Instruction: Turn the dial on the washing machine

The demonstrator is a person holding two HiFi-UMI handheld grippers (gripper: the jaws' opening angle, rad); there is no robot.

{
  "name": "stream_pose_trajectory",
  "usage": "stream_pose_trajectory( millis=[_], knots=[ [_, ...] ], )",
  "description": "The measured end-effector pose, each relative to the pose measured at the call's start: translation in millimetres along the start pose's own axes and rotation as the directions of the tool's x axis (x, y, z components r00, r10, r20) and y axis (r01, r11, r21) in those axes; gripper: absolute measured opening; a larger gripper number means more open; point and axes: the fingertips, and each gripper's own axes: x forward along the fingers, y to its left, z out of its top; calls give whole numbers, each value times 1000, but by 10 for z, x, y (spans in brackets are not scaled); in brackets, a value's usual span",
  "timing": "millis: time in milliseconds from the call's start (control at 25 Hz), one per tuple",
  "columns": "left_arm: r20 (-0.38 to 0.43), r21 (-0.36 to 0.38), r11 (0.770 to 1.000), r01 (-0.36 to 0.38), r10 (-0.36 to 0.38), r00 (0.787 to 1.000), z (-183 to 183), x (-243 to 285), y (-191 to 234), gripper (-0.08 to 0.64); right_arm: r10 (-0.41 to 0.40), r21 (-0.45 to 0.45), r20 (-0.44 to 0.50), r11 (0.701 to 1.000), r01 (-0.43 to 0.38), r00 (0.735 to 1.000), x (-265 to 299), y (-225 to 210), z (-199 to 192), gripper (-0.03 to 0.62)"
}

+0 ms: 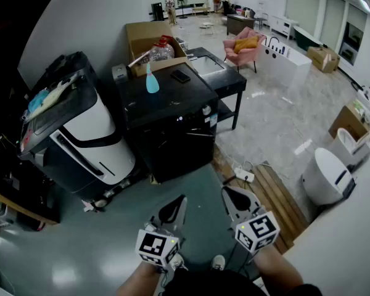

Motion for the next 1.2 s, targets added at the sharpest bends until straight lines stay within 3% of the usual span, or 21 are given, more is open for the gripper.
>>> stream_pose_trajectory(
  millis=[600,1040,1200],
  knots=[
    [0,5,1000,-11,11,1000,-23,-82,222,5,2,-1,33,1000,-2,999,161,108,3,0],
    [-38,-13,1000,10,-10,999,-129,-200,661,5,-25,14,36,1000,24,999,518,296,-9,2],
    [-5,-12,999,31,-31,999,-131,-210,863,6,-43,15,42,999,42,998,674,392,-11,3]
  ],
)
